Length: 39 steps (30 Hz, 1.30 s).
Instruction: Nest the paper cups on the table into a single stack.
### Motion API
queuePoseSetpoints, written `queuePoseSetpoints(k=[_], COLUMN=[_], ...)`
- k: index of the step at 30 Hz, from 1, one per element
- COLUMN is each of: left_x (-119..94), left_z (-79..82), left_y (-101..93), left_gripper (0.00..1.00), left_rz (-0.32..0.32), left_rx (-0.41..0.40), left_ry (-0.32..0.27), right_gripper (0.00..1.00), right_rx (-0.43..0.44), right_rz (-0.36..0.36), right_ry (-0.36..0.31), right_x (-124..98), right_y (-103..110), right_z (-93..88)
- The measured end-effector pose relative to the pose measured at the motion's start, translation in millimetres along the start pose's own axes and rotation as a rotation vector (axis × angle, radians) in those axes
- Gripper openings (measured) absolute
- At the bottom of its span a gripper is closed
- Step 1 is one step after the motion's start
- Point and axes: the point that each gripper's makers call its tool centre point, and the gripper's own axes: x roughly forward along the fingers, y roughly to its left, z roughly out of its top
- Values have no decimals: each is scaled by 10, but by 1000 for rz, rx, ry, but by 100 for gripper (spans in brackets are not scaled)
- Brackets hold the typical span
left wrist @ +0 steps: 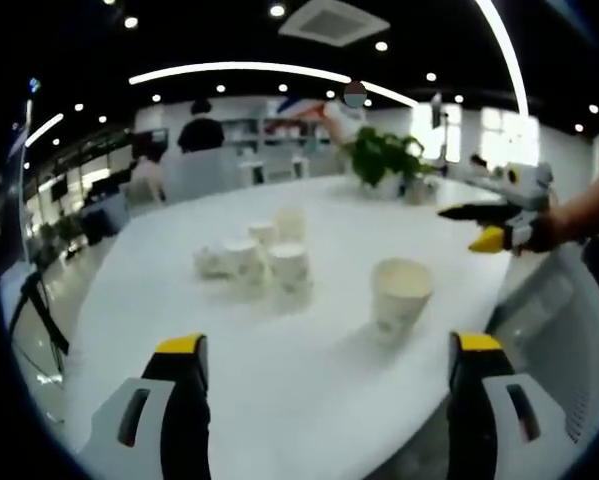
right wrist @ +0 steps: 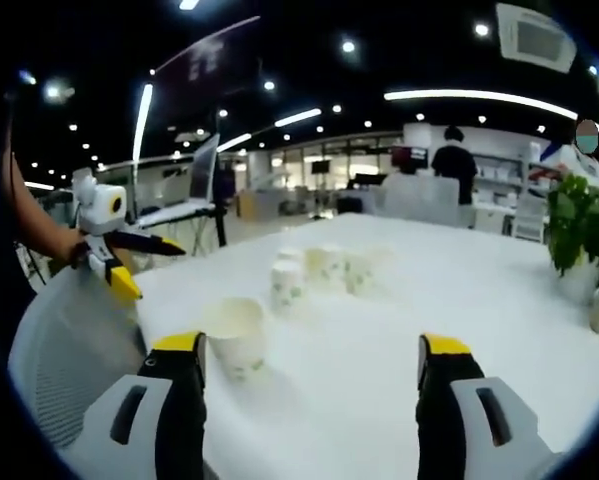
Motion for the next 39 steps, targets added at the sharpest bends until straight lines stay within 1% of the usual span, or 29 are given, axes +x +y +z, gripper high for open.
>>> queuePoseSetpoints(k=[4,9,16,20,25,30,32,36,39], left_x=[1,2,5,7,17,12,12,12,12], left_z=[6,4,0,-3,-29,-37,-38,-44,-47], left_y=[-14,0,-2,1,6,2,2,1,6], left_gripper=[99,99,99,99,99,99,99,99,99], left_rz=[-2,-2,-1,0,1,1,1,1,2], left_rx=[10,-1,5,5,7,-1,0,2,2], left_ry=[1,-3,-2,1,12,19,21,25,23], right_gripper=[88,88,89,92,96,100,100,100,100], right_rx=[7,13,34,40,53,61,63,50,43], right_rz=[-1,7,0,13,11,20,37,46,45], right_ry=[-4,2,5,0,-5,-26,-26,-23,-18], right_x=[17,37,43,53,55,59,66,84,109], right_y=[6,55,26,54,35,43,70,76,36], right_z=[13,-10,-33,-24,-31,3,2,1,17])
